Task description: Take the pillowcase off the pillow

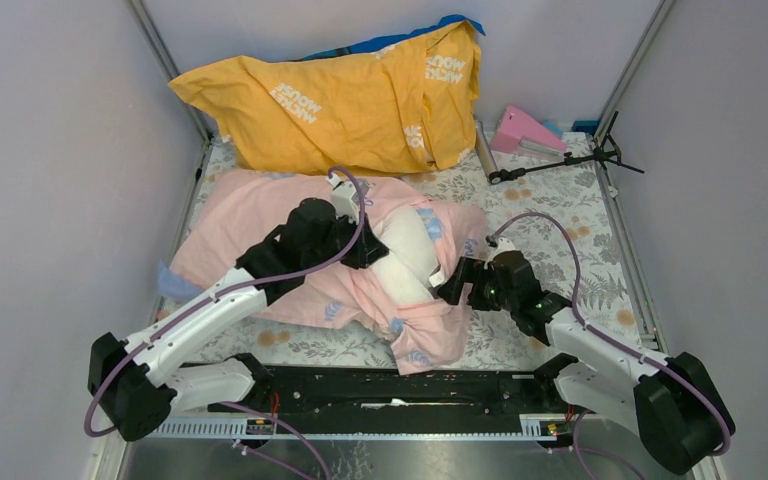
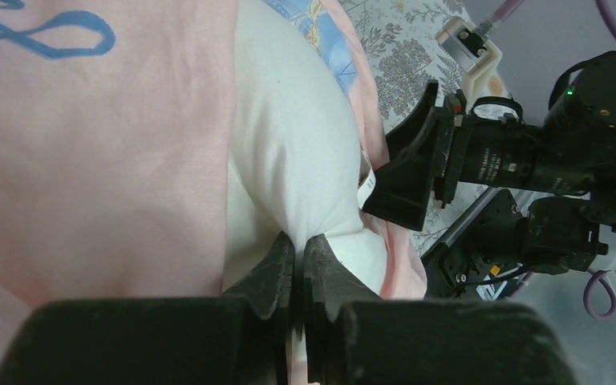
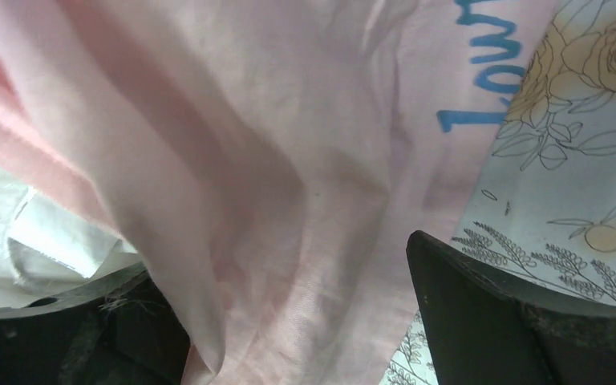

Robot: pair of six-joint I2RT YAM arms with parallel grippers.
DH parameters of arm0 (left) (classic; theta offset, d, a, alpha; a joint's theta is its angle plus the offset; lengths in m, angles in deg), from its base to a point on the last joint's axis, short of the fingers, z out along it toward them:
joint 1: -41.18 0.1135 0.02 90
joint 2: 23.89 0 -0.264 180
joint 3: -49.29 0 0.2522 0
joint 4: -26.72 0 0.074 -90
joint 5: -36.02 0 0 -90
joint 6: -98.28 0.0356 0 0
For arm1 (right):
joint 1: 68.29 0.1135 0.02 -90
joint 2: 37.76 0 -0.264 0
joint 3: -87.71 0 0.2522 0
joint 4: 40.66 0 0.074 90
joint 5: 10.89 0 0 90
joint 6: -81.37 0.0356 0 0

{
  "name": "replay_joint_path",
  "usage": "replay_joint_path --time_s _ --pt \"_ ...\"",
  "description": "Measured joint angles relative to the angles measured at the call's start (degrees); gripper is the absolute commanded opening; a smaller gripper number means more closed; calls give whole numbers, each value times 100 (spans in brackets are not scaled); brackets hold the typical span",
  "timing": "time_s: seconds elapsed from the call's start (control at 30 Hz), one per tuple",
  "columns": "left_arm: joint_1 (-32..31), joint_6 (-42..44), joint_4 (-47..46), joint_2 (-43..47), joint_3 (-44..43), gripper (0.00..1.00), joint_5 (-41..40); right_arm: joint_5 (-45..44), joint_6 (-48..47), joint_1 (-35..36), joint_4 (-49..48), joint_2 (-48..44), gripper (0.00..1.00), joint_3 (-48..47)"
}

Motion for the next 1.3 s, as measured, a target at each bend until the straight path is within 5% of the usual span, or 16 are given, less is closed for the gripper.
replay_joint_path --time_s 0.3,0.6,0.77,1.3 --pt "-2 -68 199 396 0 0 -223 -455 177 35 -299 164 98 -70" --pt "-111 -859 743 1067 63 0 -1926 -1187 560 28 -192 -57 95 -308" --pt "-129 -1091 625 1405 332 0 -2144 -870 479 20 -101 -87 95 -492" --pt "-39 -857 -61 -673 -376 0 -1405 273 155 280 1458 -389 99 -2004"
